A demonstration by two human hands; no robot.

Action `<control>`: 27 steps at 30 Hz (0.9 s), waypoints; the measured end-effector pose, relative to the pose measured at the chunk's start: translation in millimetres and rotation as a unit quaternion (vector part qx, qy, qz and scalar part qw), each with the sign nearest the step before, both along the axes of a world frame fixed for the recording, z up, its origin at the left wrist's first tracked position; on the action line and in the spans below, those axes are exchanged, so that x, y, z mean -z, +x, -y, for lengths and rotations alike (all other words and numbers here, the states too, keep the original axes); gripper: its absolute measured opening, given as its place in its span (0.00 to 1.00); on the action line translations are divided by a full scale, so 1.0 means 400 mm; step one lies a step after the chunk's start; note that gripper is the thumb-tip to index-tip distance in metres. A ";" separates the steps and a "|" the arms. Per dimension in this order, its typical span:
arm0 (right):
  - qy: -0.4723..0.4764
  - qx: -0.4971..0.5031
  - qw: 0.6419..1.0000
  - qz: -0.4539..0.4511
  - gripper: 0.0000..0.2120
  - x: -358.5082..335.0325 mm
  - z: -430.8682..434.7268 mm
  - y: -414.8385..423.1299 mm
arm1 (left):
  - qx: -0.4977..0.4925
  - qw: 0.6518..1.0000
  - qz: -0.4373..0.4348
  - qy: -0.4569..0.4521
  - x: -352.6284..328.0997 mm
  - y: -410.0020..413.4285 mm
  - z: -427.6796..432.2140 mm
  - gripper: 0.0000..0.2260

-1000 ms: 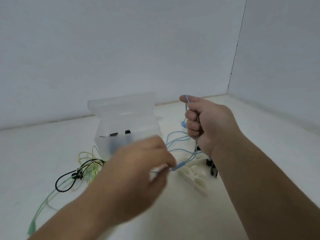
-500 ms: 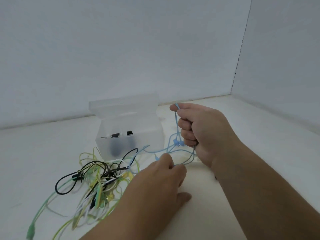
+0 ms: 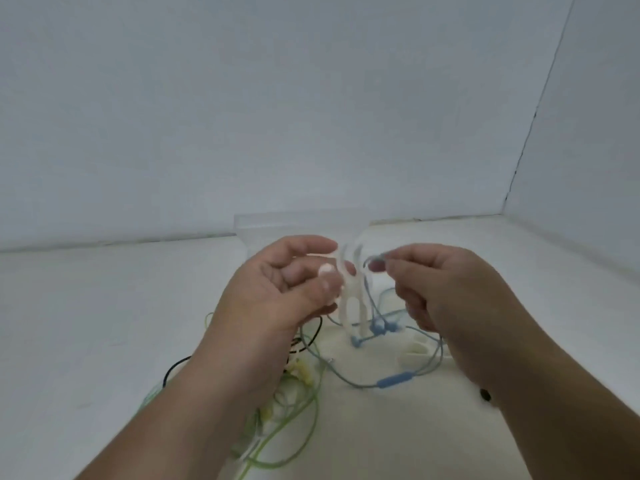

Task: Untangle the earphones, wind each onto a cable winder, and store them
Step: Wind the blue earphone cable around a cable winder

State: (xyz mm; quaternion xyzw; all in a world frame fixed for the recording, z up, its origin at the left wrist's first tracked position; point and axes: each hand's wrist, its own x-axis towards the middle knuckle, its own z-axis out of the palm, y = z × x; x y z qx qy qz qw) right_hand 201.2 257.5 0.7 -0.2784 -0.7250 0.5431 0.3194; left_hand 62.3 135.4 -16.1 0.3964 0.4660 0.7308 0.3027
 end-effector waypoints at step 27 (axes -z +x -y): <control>0.201 0.078 0.971 -0.104 0.08 -0.004 0.030 -0.013 | 0.004 0.973 -0.200 -0.112 0.012 0.032 -0.003 0.10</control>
